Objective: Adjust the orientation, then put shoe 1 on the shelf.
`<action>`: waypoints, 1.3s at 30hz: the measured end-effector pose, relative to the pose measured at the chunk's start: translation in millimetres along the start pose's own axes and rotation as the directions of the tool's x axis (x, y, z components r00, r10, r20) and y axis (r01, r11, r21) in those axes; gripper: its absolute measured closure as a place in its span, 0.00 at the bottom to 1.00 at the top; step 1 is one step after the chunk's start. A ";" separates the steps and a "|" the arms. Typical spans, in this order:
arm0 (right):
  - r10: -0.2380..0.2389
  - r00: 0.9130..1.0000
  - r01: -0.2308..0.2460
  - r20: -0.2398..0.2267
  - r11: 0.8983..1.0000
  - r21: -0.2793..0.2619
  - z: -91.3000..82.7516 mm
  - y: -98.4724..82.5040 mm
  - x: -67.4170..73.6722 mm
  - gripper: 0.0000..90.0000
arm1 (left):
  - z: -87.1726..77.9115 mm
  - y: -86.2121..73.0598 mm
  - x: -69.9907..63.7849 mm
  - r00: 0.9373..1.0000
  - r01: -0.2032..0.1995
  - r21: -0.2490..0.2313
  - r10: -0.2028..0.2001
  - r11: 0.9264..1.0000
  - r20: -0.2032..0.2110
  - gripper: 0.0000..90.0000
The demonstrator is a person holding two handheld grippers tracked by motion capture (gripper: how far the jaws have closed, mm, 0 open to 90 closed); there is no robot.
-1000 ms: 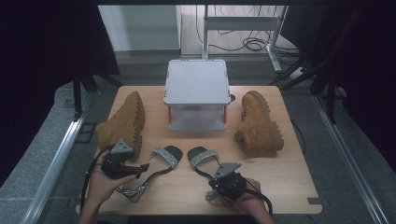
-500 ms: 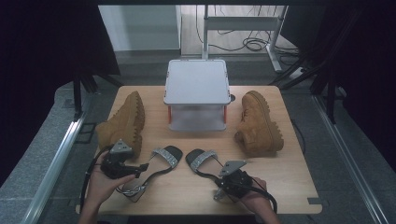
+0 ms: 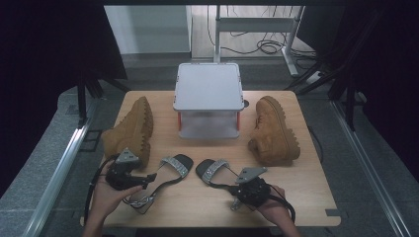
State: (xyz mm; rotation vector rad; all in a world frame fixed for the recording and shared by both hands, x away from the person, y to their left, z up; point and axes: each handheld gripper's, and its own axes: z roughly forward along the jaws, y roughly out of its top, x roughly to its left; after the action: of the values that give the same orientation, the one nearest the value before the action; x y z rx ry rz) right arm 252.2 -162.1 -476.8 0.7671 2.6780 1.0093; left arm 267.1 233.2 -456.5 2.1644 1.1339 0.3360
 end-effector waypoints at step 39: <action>0.148 0.988 -0.149 0.047 0.988 0.026 4.4 11.2 -47.0 0.36 | 39.1 4.8 -8.9 0.998 -0.020 0.231 0.005 0.973 0.064 0.35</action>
State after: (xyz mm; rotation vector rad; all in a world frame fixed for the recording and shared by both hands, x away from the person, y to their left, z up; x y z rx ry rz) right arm 298.2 -177.1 -473.4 0.9965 2.6352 0.9749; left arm 284.5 207.0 -481.9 2.3673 1.1731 0.1448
